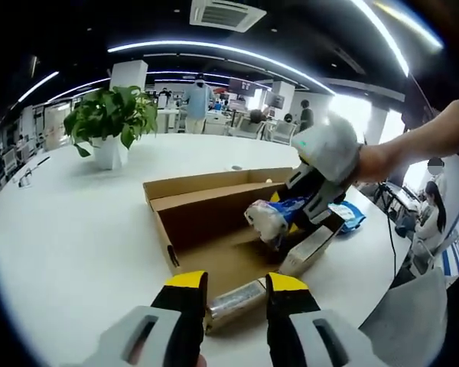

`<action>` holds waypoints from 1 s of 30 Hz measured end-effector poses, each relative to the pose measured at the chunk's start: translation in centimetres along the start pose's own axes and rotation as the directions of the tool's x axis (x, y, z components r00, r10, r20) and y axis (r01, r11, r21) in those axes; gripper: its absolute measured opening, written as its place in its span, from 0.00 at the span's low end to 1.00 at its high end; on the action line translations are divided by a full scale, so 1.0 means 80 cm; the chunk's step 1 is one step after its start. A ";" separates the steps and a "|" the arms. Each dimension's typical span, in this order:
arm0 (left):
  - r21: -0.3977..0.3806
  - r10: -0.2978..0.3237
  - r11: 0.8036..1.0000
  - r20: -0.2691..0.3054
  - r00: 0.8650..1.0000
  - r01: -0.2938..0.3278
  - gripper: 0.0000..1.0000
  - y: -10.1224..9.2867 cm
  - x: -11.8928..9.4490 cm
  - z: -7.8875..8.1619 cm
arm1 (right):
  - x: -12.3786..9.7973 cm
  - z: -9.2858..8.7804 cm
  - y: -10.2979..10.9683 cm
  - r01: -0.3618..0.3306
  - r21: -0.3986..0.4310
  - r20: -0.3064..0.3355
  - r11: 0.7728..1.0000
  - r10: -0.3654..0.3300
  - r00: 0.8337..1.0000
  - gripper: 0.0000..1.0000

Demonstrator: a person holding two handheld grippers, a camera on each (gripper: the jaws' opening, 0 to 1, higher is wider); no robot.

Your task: Operate the shoe box by opening the lid, removing the specified soft item, and placing it in the target area until the item is outside and the box remains undamaged.

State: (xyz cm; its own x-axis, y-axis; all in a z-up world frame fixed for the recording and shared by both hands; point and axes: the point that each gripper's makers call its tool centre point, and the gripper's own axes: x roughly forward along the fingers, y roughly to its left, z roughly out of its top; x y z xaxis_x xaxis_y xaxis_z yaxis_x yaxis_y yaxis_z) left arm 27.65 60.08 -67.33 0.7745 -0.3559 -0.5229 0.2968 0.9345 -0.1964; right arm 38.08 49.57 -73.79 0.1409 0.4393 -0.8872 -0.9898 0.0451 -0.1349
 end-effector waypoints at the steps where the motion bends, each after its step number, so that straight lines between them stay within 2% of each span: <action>1: 0.001 -0.001 1.000 0.001 1.000 0.001 0.31 -0.001 -0.001 0.000 | -0.002 0.001 -0.001 0.004 0.000 0.004 1.000 -0.004 1.000 0.29; 9: 0.001 -0.005 1.000 0.004 1.000 0.005 0.30 -0.006 -0.005 -0.003 | -0.023 0.011 -0.002 0.035 0.004 0.037 0.999 -0.035 0.999 0.29; 19: -0.002 -0.010 1.000 0.005 1.000 0.010 0.31 -0.010 -0.013 -0.012 | -0.050 0.020 0.000 0.073 -0.032 0.064 0.997 -0.071 0.995 0.29; 30: 0.001 -0.021 1.000 0.006 1.000 0.021 0.31 -0.018 -0.015 -0.013 | -0.085 0.021 -0.014 0.130 -0.016 0.083 0.991 -0.129 0.988 0.29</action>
State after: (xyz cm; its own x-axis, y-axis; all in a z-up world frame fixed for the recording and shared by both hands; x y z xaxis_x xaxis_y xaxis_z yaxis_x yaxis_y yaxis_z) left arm 25.68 59.17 -67.28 0.7714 -0.3758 -0.5135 0.3140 0.9267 -0.2066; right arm 38.18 48.05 -66.87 0.2651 0.5024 -0.8230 -0.9626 0.0880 -0.2564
